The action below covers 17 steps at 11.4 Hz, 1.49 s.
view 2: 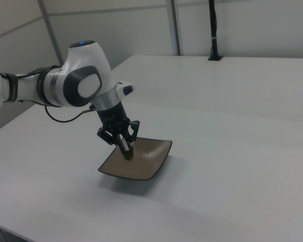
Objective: Strawberries on a ceramic plate
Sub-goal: 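Carry the strawberry over the brown plate and lower it onto the plate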
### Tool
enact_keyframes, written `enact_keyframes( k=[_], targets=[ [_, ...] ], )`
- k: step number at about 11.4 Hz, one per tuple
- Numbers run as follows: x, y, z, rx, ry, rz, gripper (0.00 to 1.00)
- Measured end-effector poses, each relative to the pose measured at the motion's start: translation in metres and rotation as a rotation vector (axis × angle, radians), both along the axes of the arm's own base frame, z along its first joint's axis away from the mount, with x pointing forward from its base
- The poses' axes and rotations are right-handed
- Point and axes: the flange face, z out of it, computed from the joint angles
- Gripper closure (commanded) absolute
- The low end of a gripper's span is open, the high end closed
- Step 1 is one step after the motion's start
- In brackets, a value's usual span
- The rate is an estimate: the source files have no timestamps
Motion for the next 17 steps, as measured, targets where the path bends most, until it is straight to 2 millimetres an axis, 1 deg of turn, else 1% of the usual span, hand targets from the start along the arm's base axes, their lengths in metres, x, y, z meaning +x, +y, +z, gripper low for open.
enact_keyframes(
  k=[2, 3, 5, 8, 12, 15, 17],
  targets=[
    [0.012, 0.002, -0.002, 0.007, -0.081, 0.012, 0.88],
    [0.017, 0.004, -0.007, 0.010, -0.116, 0.019, 0.88],
    [0.023, 0.011, -0.026, 0.019, -0.183, 0.042, 0.87],
    [0.020, 0.019, -0.048, 0.036, -0.272, 0.070, 0.86],
    [0.007, 0.026, -0.088, 0.065, -0.402, 0.102, 0.86],
    [0.002, 0.040, -0.109, 0.089, -0.494, 0.132, 0.86],
    [-0.006, 0.043, -0.123, 0.105, -0.559, 0.145, 0.86]
  ],
)
